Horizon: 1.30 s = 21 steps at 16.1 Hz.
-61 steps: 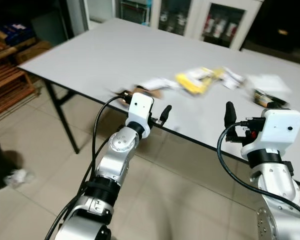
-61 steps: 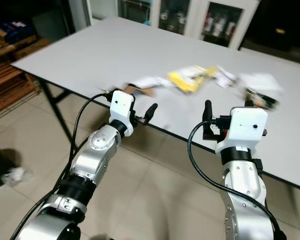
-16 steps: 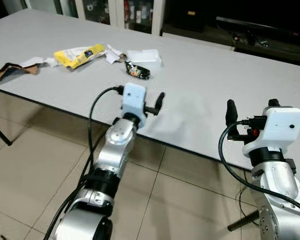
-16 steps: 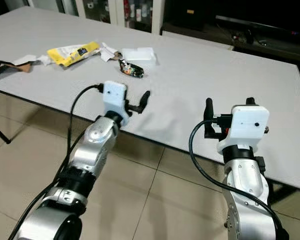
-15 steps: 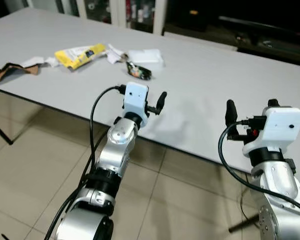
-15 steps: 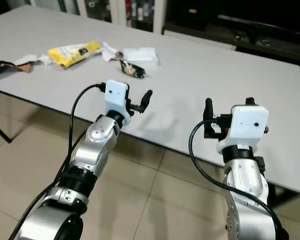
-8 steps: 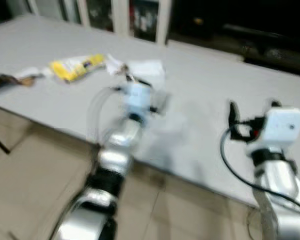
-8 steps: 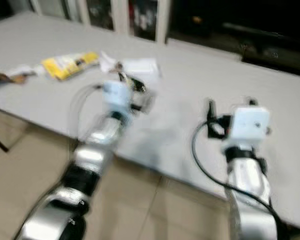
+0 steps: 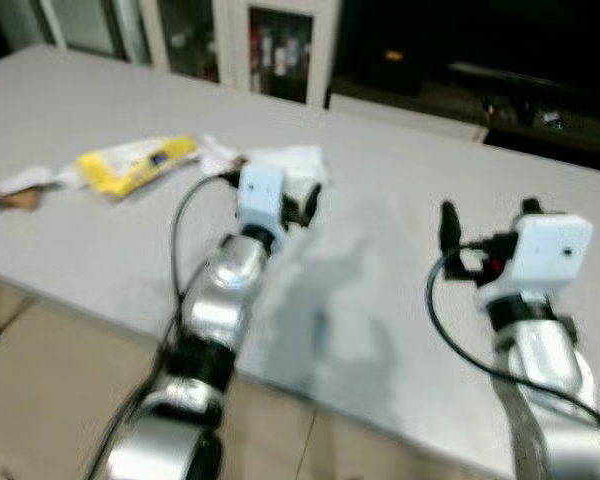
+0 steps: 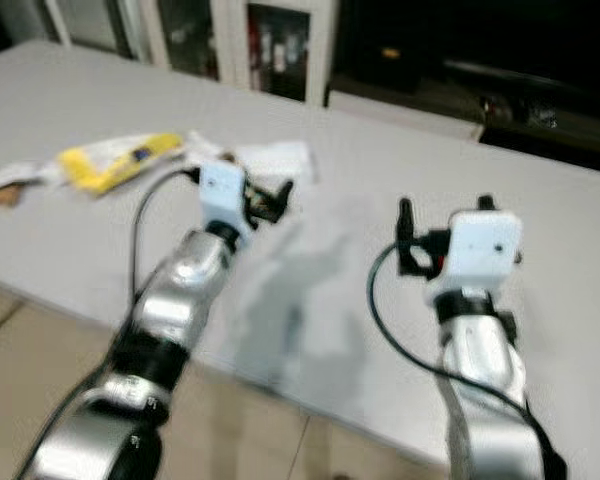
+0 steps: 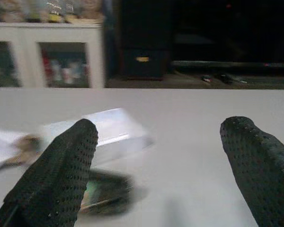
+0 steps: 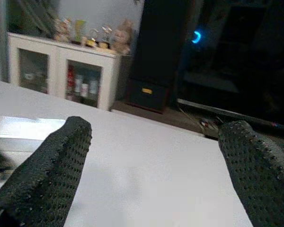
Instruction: Picking trash to rubbish bin
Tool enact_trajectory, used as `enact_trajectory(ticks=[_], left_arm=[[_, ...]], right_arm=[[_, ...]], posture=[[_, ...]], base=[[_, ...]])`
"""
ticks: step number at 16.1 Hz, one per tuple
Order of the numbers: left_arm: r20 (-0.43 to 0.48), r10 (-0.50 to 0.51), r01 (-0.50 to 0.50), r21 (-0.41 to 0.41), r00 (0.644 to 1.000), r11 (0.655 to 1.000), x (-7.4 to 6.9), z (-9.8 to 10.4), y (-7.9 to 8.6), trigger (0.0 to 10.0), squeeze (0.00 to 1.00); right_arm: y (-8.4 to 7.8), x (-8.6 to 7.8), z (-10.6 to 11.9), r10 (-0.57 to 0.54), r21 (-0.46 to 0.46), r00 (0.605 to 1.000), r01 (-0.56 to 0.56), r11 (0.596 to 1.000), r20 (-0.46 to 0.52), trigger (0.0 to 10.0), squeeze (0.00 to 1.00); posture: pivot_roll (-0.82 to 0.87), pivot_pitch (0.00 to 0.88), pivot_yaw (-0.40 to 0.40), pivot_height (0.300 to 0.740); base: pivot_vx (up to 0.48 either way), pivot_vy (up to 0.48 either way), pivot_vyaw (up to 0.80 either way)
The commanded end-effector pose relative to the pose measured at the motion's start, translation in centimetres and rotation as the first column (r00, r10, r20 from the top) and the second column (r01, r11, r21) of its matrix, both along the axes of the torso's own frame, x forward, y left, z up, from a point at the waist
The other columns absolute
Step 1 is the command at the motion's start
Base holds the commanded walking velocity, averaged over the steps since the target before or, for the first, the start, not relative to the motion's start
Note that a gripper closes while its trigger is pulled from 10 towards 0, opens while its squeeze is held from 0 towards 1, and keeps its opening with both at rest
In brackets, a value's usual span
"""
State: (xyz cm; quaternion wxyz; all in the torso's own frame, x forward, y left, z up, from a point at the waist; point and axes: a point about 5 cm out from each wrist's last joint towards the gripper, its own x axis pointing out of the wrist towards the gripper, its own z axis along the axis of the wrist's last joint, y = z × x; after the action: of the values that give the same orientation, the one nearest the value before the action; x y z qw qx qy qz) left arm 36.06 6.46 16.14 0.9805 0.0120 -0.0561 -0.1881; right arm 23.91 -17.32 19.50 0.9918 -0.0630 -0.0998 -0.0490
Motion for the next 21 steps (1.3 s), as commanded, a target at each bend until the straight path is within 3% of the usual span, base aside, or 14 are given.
enact_trajectory(ticks=[1, 3, 13, 18, 21], left_arm=[[0.002, 0.003, -0.003, 0.007, 1.0, 1.0, 0.1, 0.2, 0.3, 10.0, 0.0], [0.001, 0.003, -0.003, -0.002, 1.0, 1.0, 0.1, 0.2, 0.2, 10.0, 0.0], [-0.039, 0.042, -0.042, -0.002, 0.998, 0.999, 0.2, -0.7, 0.8, 10.0, 0.0], [-0.081, 0.106, -0.104, 0.031, 0.991, 0.994, 0.2, -1.6, 1.5, 10.0, 0.0], [-0.133, 0.154, -0.145, 0.073, 0.979, 0.987, -0.4, -3.0, 3.0, 10.0, 0.0]], right_arm=[[0.0, 0.0, 0.4, -0.001, 0.0, 1.0, 0.001, 1.0, 0.017, 10.0, 0.0], [0.0, 0.0, 0.4, -0.001, 0.0, 1.0, 0.001, 1.0, 0.017, 10.0, 0.0], [0.0, 0.1, 0.0, 0.044, -0.026, 0.998, -0.045, 0.999, -0.036, 10.0, 0.0], [-0.2, -0.1, -0.9, 0.183, -0.067, 0.973, -0.194, 0.979, -0.144, 10.0, 0.0], [0.3, -0.6, -1.4, 0.297, -0.064, 0.932, -0.316, 0.947, -0.21, 10.0, 0.0]], posture=[[0.1, 0.067, -0.052, 0.74], [0.1, 0.068, -0.053, 0.74], [0.1, 0.088, -0.056, 0.74], [0.09, 0.114, -0.052, 0.74], [0.09, 0.141, -0.061, 0.74]], base=[[0.472, 0.0, 0.0], [0.461, 0.0, 0.0], [0.0, 0.0, 0.0], [0.0, 0.0, 0.0], [0.0, 0.0, 0.0]])
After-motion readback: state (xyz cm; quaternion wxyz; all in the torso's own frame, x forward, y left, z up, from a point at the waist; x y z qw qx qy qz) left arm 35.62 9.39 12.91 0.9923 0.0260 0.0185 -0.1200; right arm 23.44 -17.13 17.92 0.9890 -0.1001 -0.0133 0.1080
